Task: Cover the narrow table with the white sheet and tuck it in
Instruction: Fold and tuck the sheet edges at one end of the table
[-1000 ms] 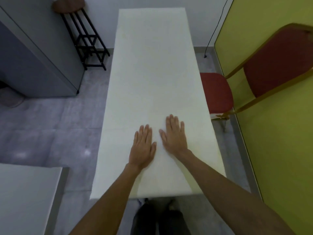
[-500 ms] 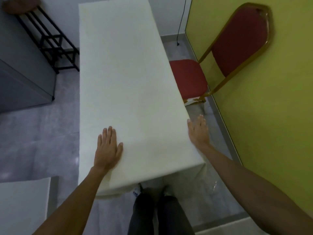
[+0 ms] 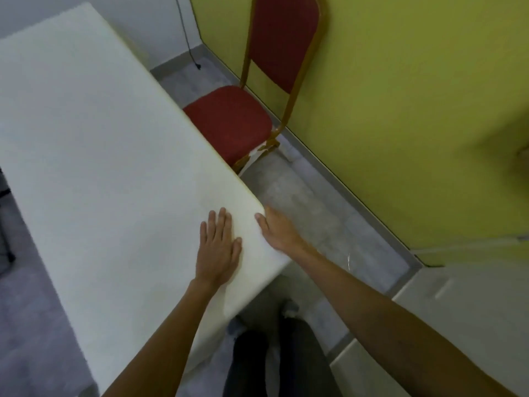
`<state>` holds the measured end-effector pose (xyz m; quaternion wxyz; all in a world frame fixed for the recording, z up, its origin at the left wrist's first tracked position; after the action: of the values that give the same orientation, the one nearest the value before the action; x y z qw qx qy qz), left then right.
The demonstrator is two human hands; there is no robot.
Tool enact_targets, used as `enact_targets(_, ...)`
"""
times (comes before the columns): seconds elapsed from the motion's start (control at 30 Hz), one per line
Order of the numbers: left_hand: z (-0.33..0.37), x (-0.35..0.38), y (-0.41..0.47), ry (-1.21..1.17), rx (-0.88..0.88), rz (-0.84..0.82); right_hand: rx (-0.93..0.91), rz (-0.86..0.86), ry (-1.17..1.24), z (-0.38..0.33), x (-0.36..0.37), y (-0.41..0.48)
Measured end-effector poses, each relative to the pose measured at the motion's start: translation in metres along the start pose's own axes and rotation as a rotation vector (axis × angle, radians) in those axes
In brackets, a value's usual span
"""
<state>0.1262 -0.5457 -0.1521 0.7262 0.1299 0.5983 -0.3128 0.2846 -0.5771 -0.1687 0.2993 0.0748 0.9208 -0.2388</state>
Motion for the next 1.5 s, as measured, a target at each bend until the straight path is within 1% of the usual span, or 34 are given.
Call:
enact_targets(0.07,0.001,0.003,-0.001,0.02,0.001,-0.007,0.177,-0.223,0.248,0.037,0.008,-0.012)
enact_targets(0.1,0.002,0.003,-0.001,0.022,-0.004,-0.015,0.286,-0.29,0.364,0.058,0.011,-0.024)
enact_targets(0.13,0.005,0.001,0.0,0.019,0.0,-0.024,0.372,-0.339,0.458,0.077,0.016,-0.035)
enact_targets(0.2,0.019,-0.005,0.006,0.001,0.067,-0.027,0.442,-0.381,0.548,0.095,0.015,-0.046)
enact_targets(0.27,0.047,-0.014,0.022,-0.007,0.196,-0.007,0.463,-0.352,0.627,0.092,0.007,-0.035)
enact_targets(0.33,0.079,-0.015,0.043,0.012,0.305,0.013,0.454,-0.343,0.767,0.074,0.006,-0.021)
enact_targets(0.37,0.091,-0.013,0.052,0.016,0.333,0.005,0.428,-0.354,0.828,0.062,0.01,-0.015)
enact_targets(0.43,0.101,0.0,0.061,0.038,0.37,-0.046,0.389,-0.341,0.862,0.054,0.016,-0.009)
enact_targets(0.47,0.099,0.007,0.061,0.076,0.394,-0.053,0.38,-0.339,0.851,0.058,0.019,-0.009)
enact_targets(0.53,0.091,0.016,0.058,0.177,0.442,-0.027,0.38,-0.395,0.865,0.079,0.032,-0.019)
enact_targets(0.6,0.086,0.02,0.056,0.206,0.46,-0.008,0.407,-0.411,0.898,0.111,0.047,-0.036)
enact_targets(0.63,0.087,0.021,0.056,0.198,0.464,-0.007,0.431,-0.375,0.913,0.13,0.053,-0.048)
enact_targets(0.73,0.089,0.018,0.057,0.134,0.453,-0.024,0.54,-0.11,0.862,0.187,0.053,-0.097)
enact_targets(0.8,0.1,0.011,0.052,0.05,0.476,-0.053,0.503,0.098,0.925,0.205,0.043,-0.13)
enact_targets(0.83,0.111,0.008,0.047,0.012,0.517,-0.071,0.468,0.19,0.951,0.211,0.039,-0.144)
enact_targets(0.9,0.14,0.007,0.031,-0.008,0.65,-0.101,0.408,0.325,0.889,0.211,0.026,-0.161)
enact_targets(0.97,0.164,0.016,0.017,0.079,0.775,-0.103,0.341,0.426,0.721,0.201,0.01,-0.16)
enact_targets(1.0,0.17,0.023,0.014,0.137,0.801,-0.098,0.296,0.458,0.603,0.193,0.0,-0.155)
enact_targets(1.07,0.173,0.033,0.013,0.191,0.782,-0.092,0.197,0.471,0.348,0.17,-0.015,-0.136)
enact_targets(1.1,0.172,0.035,0.012,0.188,0.757,-0.088,0.151,0.451,0.247,0.159,-0.018,-0.124)
enact_targets(1.2,0.173,0.033,0.009,0.155,0.73,-0.017,0.05,0.422,0.029,0.134,-0.024,-0.095)
enact_targets(1.27,0.174,0.033,0.01,0.143,0.7,-0.003,0.004,0.407,-0.053,0.125,-0.029,-0.083)
enact_targets(1.37,0.172,0.033,0.009,0.098,0.62,0.03,-0.049,0.342,-0.134,0.121,-0.034,-0.074)
enact_targets(1.43,0.173,0.032,0.006,0.069,0.604,0.072,-0.077,0.358,-0.155,0.123,-0.043,-0.073)
enact_targets(1.5,0.171,0.034,0.008,0.05,0.59,0.073,-0.112,0.367,-0.202,0.123,-0.049,-0.071)
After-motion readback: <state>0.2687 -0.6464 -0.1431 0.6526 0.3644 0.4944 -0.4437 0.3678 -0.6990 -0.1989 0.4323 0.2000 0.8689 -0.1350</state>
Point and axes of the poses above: each hand's wrist, its own y-axis towards the middle knuckle, its own x-axis out of the palm, z = x × y, the point moved 10 cm from there along y, towards the middle knuckle, and after that the axes turned 4 degrees about y, right-handed, at the moved point
